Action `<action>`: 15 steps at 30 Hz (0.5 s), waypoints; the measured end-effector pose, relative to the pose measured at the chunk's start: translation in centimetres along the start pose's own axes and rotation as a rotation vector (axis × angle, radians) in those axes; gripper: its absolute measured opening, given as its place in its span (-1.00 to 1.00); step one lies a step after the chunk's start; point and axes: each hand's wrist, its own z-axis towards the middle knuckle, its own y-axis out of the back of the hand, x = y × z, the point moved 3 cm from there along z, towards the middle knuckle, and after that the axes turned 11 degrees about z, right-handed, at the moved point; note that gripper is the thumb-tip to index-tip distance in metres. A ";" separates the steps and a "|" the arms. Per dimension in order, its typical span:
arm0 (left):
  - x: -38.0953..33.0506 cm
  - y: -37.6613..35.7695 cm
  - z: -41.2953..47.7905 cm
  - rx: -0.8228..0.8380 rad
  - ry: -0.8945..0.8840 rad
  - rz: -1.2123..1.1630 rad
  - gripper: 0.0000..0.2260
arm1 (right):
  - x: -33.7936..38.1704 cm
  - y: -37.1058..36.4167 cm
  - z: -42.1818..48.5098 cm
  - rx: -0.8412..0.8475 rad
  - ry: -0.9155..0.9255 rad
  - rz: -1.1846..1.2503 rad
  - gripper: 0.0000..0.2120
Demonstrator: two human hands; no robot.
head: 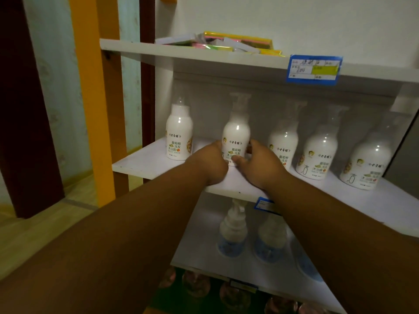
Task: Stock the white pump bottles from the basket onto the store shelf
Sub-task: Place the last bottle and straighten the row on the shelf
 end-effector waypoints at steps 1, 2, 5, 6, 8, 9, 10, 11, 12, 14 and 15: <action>0.0 -0.1 -0.1 -0.015 0.002 0.005 -0.60 | 0.0 0.0 0.0 0.002 0.001 0.000 -0.57; 0.0 -0.1 -0.1 -0.030 0.004 0.010 -0.61 | -0.1 0.0 0.0 0.004 0.003 0.002 -0.56; 0.1 -0.1 -0.2 -0.072 0.007 0.026 -0.65 | 0.1 0.1 -0.3 0.000 0.008 0.020 -0.51; 0.2 -0.1 -0.3 -0.083 0.013 0.042 -0.67 | 0.1 0.2 -0.4 -0.002 0.011 0.023 -0.48; 0.3 0.0 -0.5 -0.113 0.037 0.082 -0.68 | 0.3 0.2 -0.6 -0.004 0.019 0.036 -0.44; 0.4 0.1 -0.6 -0.133 0.048 0.092 -0.68 | 0.4 0.2 -0.6 0.001 0.024 0.043 -0.43; 0.4 0.1 -0.7 -0.153 0.058 0.098 -0.68 | 0.5 0.2 -0.6 0.009 0.027 0.049 -0.42; 0.5 0.2 -0.8 -0.167 0.068 0.104 -0.68 | 0.5 0.1 -0.6 0.021 0.030 0.056 -0.41; 0.5 0.3 -1.0 -0.178 0.078 0.109 -0.68 | 0.5 0.0 -0.6 0.034 0.034 0.064 -0.42; 0.6 0.5 -1.1 -0.189 0.092 0.112 -0.69 | 0.6 0.0 -0.7 0.065 0.041 0.079 -0.43; 0.6 0.6 -1.2 -0.191 0.098 0.107 -0.70 | 0.7 0.0 -0.7 0.083 0.046 0.084 -0.44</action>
